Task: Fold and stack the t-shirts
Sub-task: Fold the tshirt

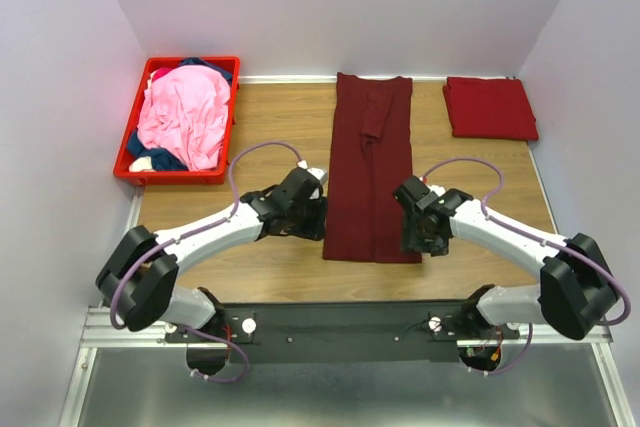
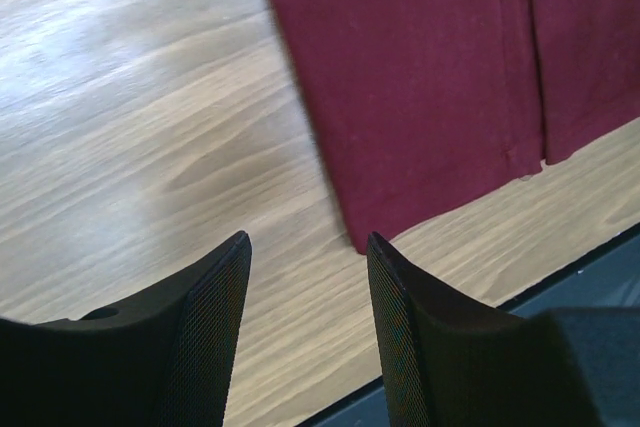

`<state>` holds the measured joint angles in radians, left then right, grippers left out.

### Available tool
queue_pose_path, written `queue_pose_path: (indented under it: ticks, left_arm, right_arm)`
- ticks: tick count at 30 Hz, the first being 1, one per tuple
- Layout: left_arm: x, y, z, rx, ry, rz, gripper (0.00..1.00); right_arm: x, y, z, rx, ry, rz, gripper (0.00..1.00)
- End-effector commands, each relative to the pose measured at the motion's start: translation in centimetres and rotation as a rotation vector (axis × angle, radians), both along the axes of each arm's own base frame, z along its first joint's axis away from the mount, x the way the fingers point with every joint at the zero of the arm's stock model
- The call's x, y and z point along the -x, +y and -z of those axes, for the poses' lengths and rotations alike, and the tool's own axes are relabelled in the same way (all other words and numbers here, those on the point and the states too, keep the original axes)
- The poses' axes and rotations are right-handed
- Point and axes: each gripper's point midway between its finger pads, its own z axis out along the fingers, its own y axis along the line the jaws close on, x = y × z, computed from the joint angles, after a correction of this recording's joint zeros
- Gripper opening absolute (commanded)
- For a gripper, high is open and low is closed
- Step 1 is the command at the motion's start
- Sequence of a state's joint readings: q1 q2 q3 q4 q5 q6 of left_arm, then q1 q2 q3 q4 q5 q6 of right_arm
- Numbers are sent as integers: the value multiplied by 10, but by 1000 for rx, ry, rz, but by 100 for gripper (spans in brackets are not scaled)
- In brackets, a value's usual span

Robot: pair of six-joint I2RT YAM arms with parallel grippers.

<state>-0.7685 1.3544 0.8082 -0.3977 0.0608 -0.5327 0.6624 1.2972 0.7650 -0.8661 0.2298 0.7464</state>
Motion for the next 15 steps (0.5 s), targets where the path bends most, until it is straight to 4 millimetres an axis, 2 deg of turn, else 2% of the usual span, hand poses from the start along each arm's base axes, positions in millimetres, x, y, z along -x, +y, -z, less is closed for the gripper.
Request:
queue_pose_path:
  ticks: [1, 7, 13, 15]
  left_arm:
    - [-1, -13, -5, -35, -5, 7, 58]
    - [6, -32, 1, -50, 9, 60, 56]
    - [9, -37, 6, -67, 15, 80, 56]
    - [9, -37, 7, -71, 15, 85, 56]
  right_arm:
    - [3, -20, 9, 84, 34, 58, 67]
    - [-1, -17, 19, 72, 50, 70, 64]
    - [-5, -18, 33, 79, 72, 82, 60]
    - [0, -16, 40, 70, 101, 81, 59]
